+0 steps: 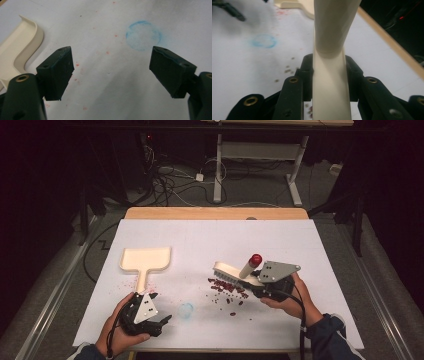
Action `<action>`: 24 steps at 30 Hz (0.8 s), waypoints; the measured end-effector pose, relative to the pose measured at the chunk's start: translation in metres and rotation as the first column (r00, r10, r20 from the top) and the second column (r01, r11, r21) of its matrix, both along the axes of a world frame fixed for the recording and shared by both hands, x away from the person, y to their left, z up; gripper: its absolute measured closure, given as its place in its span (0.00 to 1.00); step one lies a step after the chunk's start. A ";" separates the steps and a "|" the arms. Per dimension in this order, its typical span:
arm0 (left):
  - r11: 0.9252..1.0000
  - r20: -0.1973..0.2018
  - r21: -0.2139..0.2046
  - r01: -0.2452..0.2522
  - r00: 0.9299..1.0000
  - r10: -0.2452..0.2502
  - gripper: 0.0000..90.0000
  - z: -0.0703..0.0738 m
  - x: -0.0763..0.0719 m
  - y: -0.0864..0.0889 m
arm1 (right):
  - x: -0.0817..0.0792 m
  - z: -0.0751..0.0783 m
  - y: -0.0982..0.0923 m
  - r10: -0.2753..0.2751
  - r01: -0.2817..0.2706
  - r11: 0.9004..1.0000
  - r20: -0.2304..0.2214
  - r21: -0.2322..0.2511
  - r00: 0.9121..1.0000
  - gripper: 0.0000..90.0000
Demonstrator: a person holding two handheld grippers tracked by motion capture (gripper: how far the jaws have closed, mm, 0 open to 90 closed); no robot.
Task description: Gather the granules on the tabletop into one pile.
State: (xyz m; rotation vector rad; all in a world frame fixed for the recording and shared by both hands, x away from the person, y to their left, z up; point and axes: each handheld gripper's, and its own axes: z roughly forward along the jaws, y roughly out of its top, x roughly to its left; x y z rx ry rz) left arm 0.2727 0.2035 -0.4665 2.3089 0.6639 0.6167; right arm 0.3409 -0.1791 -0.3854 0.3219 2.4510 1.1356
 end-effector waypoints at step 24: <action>0.999 0.001 -0.001 -0.033 0.999 0.033 0.20 0.001 0.000 0.005 | -0.032 -0.032 0.027 0.194 -0.219 0.974 -0.285 -0.061 0.939 0.75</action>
